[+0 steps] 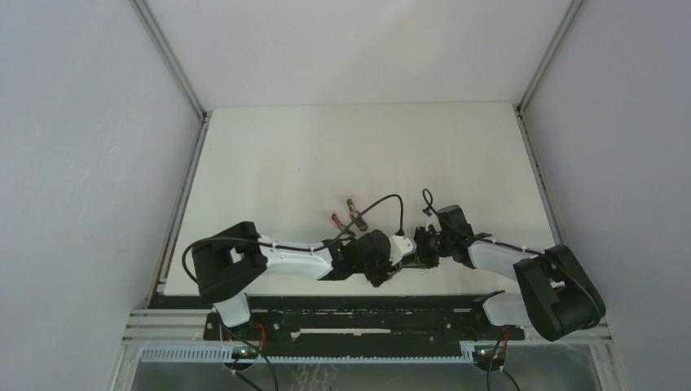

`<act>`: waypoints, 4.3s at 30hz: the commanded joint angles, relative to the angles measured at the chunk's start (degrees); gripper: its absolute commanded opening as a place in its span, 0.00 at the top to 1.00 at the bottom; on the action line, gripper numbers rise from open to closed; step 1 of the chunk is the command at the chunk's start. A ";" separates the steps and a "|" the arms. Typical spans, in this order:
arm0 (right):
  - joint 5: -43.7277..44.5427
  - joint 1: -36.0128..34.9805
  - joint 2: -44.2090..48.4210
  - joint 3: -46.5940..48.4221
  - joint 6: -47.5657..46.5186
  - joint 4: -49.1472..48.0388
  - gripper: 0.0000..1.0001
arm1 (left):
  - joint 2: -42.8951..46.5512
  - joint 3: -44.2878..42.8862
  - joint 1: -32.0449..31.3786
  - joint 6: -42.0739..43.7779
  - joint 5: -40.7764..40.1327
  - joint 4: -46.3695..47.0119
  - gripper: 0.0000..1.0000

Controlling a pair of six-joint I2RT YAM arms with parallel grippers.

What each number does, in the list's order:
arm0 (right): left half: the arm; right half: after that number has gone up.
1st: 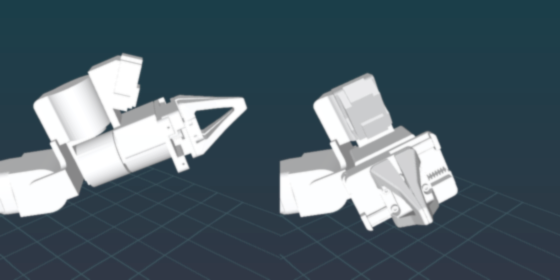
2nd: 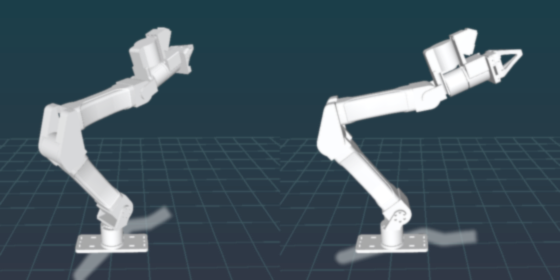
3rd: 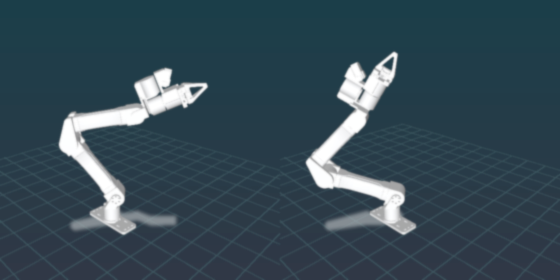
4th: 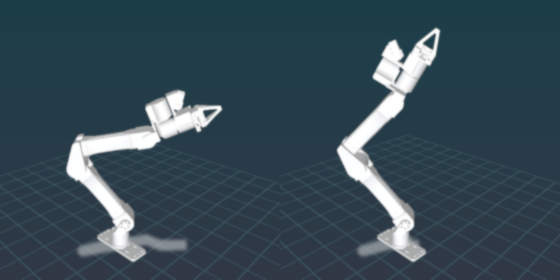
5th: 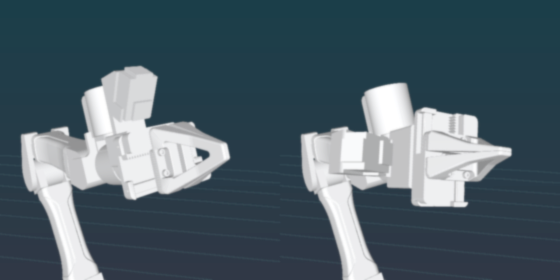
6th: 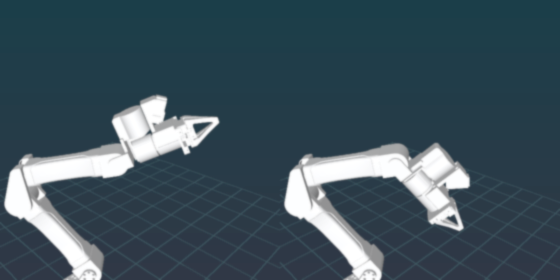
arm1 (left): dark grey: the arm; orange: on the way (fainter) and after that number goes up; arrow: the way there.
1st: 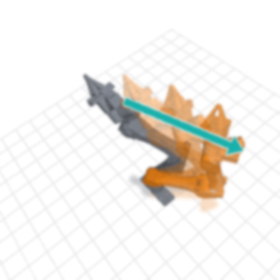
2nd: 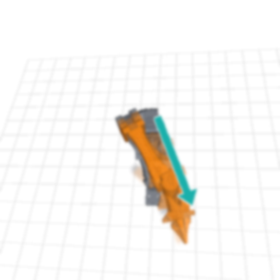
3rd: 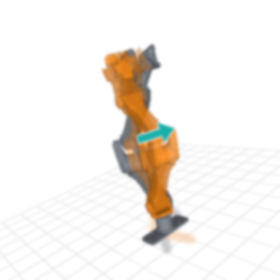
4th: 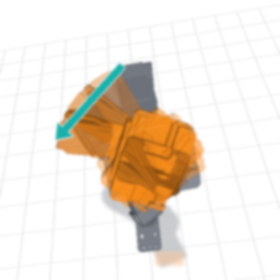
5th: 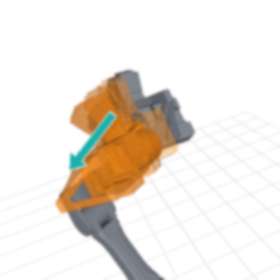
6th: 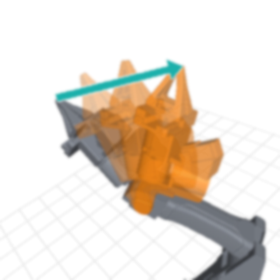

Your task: Load the staples into the stapler

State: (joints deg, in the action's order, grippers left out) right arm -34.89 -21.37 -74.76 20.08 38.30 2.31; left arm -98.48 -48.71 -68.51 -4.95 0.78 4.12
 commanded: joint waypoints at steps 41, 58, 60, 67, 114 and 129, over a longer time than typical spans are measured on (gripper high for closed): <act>4.53 12.41 6.54 4.26 -13.48 12.54 1.00 | 3.82 2.76 -0.13 1.38 -1.78 -3.51 0.54; 14.62 9.68 19.22 7.34 -15.10 17.78 0.50 | 23.86 7.18 1.81 -8.19 -11.06 0.33 0.19; 19.43 6.25 21.43 8.95 -15.52 20.26 0.50 | 28.67 7.71 4.27 -11.62 -12.59 -0.43 0.15; 30.27 -4.95 18.55 11.59 -12.78 22.87 0.56 | 41.64 14.96 23.60 -22.93 -6.25 -1.44 0.13; 50.80 -29.06 -0.41 22.55 -7.13 28.64 0.90 | 52.16 22.59 35.17 -23.00 -6.42 -4.12 0.11; 45.67 -23.32 1.81 19.40 -8.15 27.91 0.89 | 51.96 22.60 36.59 -22.67 -5.61 -4.02 0.12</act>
State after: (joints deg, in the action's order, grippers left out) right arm 13.74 -46.63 -71.99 40.56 30.72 32.93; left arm -47.22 -26.94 -32.53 -27.46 -5.74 -1.23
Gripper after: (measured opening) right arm 0.131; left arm 0.886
